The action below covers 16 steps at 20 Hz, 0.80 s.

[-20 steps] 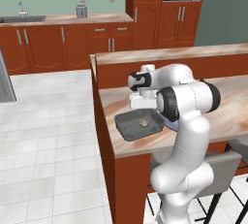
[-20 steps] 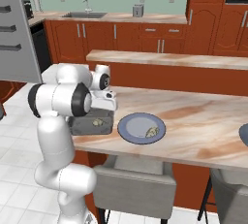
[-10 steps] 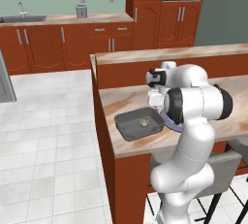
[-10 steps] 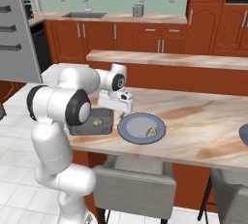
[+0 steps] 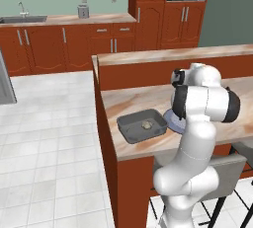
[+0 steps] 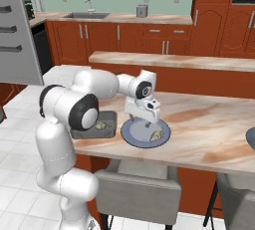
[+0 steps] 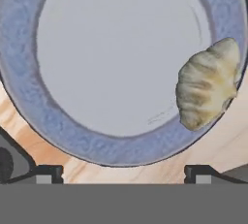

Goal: Place two dumplings into each of the tupperware containers and then place the containers in the fridge.

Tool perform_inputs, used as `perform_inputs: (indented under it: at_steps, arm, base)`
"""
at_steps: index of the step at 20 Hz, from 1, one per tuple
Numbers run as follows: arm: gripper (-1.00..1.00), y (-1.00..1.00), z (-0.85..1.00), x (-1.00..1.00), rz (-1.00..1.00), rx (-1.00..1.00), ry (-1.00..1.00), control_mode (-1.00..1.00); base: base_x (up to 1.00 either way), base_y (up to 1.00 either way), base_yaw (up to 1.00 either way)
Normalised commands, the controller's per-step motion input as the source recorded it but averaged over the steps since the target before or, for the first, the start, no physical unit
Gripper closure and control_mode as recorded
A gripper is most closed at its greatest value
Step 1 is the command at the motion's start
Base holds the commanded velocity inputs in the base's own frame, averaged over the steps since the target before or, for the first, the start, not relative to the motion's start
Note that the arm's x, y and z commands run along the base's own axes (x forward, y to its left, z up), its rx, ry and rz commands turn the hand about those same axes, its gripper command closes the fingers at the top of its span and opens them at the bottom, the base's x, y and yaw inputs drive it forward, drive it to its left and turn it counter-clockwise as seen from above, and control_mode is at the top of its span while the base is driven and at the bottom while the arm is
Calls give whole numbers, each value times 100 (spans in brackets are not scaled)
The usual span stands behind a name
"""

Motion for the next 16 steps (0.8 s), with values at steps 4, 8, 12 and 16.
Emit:
perform_inputs:
  at_steps: [4,8,12,16]
  arm:
    - [-100,-80,-3,0,-17,0,0,-100]
    - [-100,-34,-32,0,-8,0,0,-100]
    - [-100,-39,-53,0,-2,0,-3,-100]
    - [-100,-6,-47,7,0,0,-3,-100]
  base:
    - [0,0,0]
    - [0,0,0]
    - [0,0,0]
    - [0,0,0]
